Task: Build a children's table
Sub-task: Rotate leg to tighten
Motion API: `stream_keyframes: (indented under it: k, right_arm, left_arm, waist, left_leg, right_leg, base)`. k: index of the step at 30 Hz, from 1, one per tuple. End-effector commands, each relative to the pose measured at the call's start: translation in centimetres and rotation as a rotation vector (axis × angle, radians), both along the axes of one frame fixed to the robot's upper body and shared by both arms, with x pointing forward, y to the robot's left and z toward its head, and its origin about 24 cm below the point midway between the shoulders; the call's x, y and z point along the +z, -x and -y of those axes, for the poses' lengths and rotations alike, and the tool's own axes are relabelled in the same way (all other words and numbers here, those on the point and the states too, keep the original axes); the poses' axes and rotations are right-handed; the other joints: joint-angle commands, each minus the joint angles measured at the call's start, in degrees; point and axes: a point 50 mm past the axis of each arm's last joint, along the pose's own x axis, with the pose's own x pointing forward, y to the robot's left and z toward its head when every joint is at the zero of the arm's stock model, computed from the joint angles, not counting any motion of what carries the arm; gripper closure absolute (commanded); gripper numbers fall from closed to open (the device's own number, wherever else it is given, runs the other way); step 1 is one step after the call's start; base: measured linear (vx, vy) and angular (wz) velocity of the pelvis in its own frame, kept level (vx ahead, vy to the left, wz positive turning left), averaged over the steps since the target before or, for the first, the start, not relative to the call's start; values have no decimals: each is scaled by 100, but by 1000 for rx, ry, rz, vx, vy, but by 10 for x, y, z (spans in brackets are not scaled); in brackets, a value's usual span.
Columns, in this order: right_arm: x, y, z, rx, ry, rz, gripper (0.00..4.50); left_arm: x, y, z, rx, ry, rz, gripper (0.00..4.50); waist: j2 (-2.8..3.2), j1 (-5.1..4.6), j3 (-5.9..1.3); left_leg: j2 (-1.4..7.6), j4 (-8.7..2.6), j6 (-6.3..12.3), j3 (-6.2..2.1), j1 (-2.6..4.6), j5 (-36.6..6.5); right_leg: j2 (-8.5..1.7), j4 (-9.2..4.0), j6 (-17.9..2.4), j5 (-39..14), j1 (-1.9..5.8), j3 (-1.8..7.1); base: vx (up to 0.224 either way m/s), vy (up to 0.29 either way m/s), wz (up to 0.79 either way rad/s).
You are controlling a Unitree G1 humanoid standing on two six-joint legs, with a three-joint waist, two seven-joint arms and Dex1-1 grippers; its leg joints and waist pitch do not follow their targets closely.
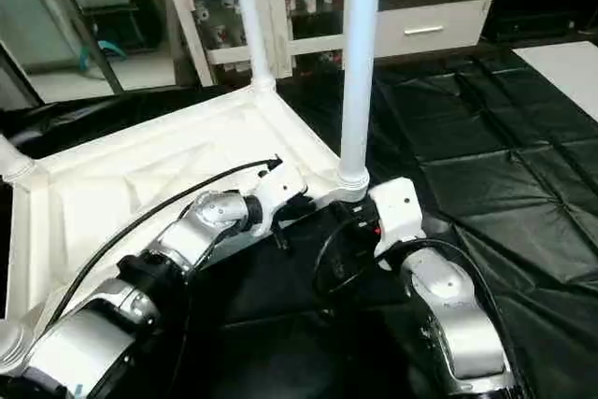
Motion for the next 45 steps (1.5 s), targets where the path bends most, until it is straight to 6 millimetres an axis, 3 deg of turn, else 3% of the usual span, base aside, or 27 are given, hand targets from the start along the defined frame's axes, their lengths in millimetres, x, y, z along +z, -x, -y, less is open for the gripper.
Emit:
stream_keyframes:
  k: [1, 2, 3, 5, 6, 7, 8, 9, 11, 12, 16, 17, 18, 20, 21, 24, 25, 28, 29, 31, 32, 36, 37, 39, 41, 43, 45]
  right_arm:
    - [6, 1, -8, 46, 8, 13, 69]
    - [6, 1, -8, 49, 11, 14, 69]
    - [7, 2, -8, 48, 11, 13, 66]
    - [7, 2, -8, 45, 10, 13, 66]
    - [8, 2, -7, 38, 4, 10, 66]
    - [8, 2, -8, 37, 3, 9, 66]
    - [8, 2, -8, 42, 1, 7, 66]
    - [8, 2, -9, 44, 0, 6, 66]
    - [8, 2, -12, 75, -8, -2, 66]
    - [8, 2, -13, 84, -13, -4, 66]
    - [9, 4, -17, 142, -28, -15, 66]
    - [9, 5, -17, 153, -30, -17, 66]
    - [11, 6, -17, 177, -41, -24, 66]
    - [12, 7, -17, 202, -55, -31, 66]
    - [16, 9, -18, 254, -76, -43, 66]
    - [20, 13, -18, 345, -75, -59, 66]
    - [22, 16, -18, 395, -62, -70, 66]
    - [26, 21, -14, 489, -22, -101, 66]
    - [28, 21, -12, 498, -10, -109, 66]
    - [29, 21, -11, 501, -2, -112, 66]
    - [29, 21, -11, 503, 4, -115, 66]
    - [29, 21, -11, 517, 18, -121, 66]
    - [28, 21, -11, 521, 24, -124, 66]
    - [28, 21, -12, 526, 27, -126, 66]
    - [28, 21, -12, 527, 27, -126, 66]
    - [28, 21, -13, 535, 28, -128, 66]
    - [28, 21, -13, 538, 30, -129, 66]
  left_arm:
    - [28, -3, 19, -33, 170, 139, 450]
    - [30, -3, 20, -18, 194, 143, 450]
    - [33, -4, 22, -7, 228, 143, 422]
    - [35, -4, 23, -4, 253, 122, 394]
    - [39, -6, 20, 13, 299, 100, 389]
    - [40, -6, 19, 18, 313, 95, 379]
    - [41, -7, 16, 28, 316, 102, 363]
    - [41, -7, 14, 32, 317, 105, 358]
    - [46, -6, -2, 36, 354, 108, 353]
    - [47, -5, -6, 30, 365, 106, 331]
    - [54, 9, -41, 0, 390, 20, 331]
    - [53, 13, -46, -17, 381, -5, 331]
    - [52, 21, -56, -62, 343, -48, 331]
    - [51, 29, -65, -106, 307, -91, 331]
    - [50, 39, -75, -154, 268, -147, 331]
    - [49, 50, -86, -194, 228, -225, 331]
    - [47, 56, -91, -209, 195, -261, 331]
    - [38, 65, -104, -177, 68, -331, 331]
    - [30, 64, -109, -134, -16, -338, 331]
    - [24, 63, -112, -101, -68, -344, 331]
    - [19, 60, -114, -54, -114, -337, 331]
    - [14, 46, -116, 85, -172, -267, 331]
    - [13, 41, -116, 129, -180, -240, 331]
    - [14, 35, -116, 169, -186, -193, 331]
    - [15, 33, -115, 177, -186, -173, 331]
    - [19, 22, -112, 243, -178, -91, 331]
    - [20, 18, -110, 260, -178, -64, 331]
  waist:
    - [-173, -9, -302]
    - [-188, -8, -302]
    - [-187, 28, -329]
    - [-208, 70, -342]
    - [-224, 105, -387]
    - [-182, 134, -362]
    - [-173, 144, -367]
    - [-204, 149, -383]
    - [-220, 106, -369]
    - [-217, 99, -384]
    - [-214, 74, -396]
    - [-269, 85, -416]
    - [-242, 94, -424]
    - [-190, 96, -380]
    - [-209, 101, -371]
    - [-171, 137, -328]
    - [-197, 149, -312]
    - [-205, 139, -279]
    - [-242, 124, -259]
    - [-234, 117, -230]
    - [-289, 104, -237]
    - [-298, 111, -263]
    - [-381, 105, -256]
    - [-338, 126, -252]
    - [-351, 120, -252]
    - [-410, 100, -259]
    - [-402, 101, -263]
  left_leg:
    - [453, -488, 130, -277, 154, -1607]
    - [455, -482, 153, -261, 160, -1579]
    - [460, -454, 229, -248, 179, -1395]
    - [442, -419, 401, -237, 118, -1134]
    - [457, -401, 459, -231, 124, -962]
    - [473, -398, 617, -238, 78, -790]
    - [469, -390, 640, -244, 70, -775]
    - [479, -389, 686, -258, 68, -696]
    - [461, -398, 743, -270, 24, -654]
    - [464, -386, 758, -263, 48, -640]
    - [467, -331, 957, -244, 41, -317]
    - [467, -311, 1008, -237, 39, -232]
    - [470, -302, 1014, -238, 44, -157]
    - [470, -336, 973, -234, 57, -276]
    - [478, -357, 826, -230, 88, -529]
    - [488, -416, 464, -221, 143, -1051]
    - [484, -455, 205, -211, 167, -1262]
    - [459, -488, 2, -221, 137, -1534]
    - [459, -499, -78, -221, 145, -1684]
    - [452, -515, -231, -247, 166, -2018]
    - [451, -523, -299, -251, 182, -2084]
    - [455, -525, -317, -269, 171, -1956]
    - [452, -515, -304, -249, 191, -2015]
    - [442, -496, -285, -258, 192, -2060]
    - [442, -500, -276, -276, 164, -2043]
    - [439, -505, -232, -291, 135, -1961]
    - [445, -498, -231, -285, 154, -1982]
  right_leg:
    - [-375, -502, -973, -1394, 100, 213]
    - [-370, -500, -1014, -1316, 97, 214]
    - [-380, -476, -1081, -1100, 92, 222]
    - [-405, -436, -1173, -884, 139, 202]
    - [-422, -404, -1211, -696, 148, 195]
    - [-420, -369, -1264, -519, 134, 170]
    - [-419, -364, -1242, -533, 133, 164]
    - [-408, -330, -1219, -428, 142, 157]
    - [-391, -305, -1203, -327, 162, 142]
    - [-395, -297, -1225, -254, 156, 142]
    - [-392, -241, -1388, 53, 126, 140]
    - [-386, -220, -1388, 57, 122, 140]
    - [-387, -199, -1392, 84, 113, 141]
    - [-323, -217, -1332, -261, 42, 131]
    - [-321, -224, -1317, -494, 47, 134]
    - [-300, -266, -1194, -980, 2, 157]
    - [-278, -262, -1126, -1032, -9, 169]
    - [-315, -286, -988, -1289, 26, 192]
    - [-339, -328, -930, -1527, 20, 213]
    - [-366, -385, -786, -2066, 9, 235]
    - [-370, -415, -743, -2183, 12, 244]
    - [-365, -413, -776, -1921, 29, 238]
    - [-344, -429, -797, -1930, 13, 233]
    - [-369, -433, -805, -2124, 8, 239]
    - [-375, -449, -744, -2217, 29, 233]
    - [-366, -441, -688, -2234, 36, 218]
    - [-362, -451, -688, -2225, 19, 222]
  base:
    - [0, 0, 0]
    - [0, 0, 0]
    - [0, 0, 0]
    - [0, 0, 0]
    - [0, 0, 0]
    - [0, 0, 0]
    - [0, 0, 0]
    - [0, 0, 0]
    - [0, 0, 0]
    - [0, 0, 0]
    - [0, 0, 0]
    - [0, 0, 0]
    - [0, 0, 0]
    - [0, 0, 0]
    - [0, 0, 0]
    - [0, 0, 0]
    - [0, 0, 0]
    - [0, 0, 0]
    - [0, 0, 0]
    - [0, 0, 0]
    - [0, 0, 0]
    - [0, 0, 0]
    - [0, 0, 0]
    - [0, 0, 0]
    - [0, 0, 0]
    - [0, 0, 0]
    - [0, 0, 0]
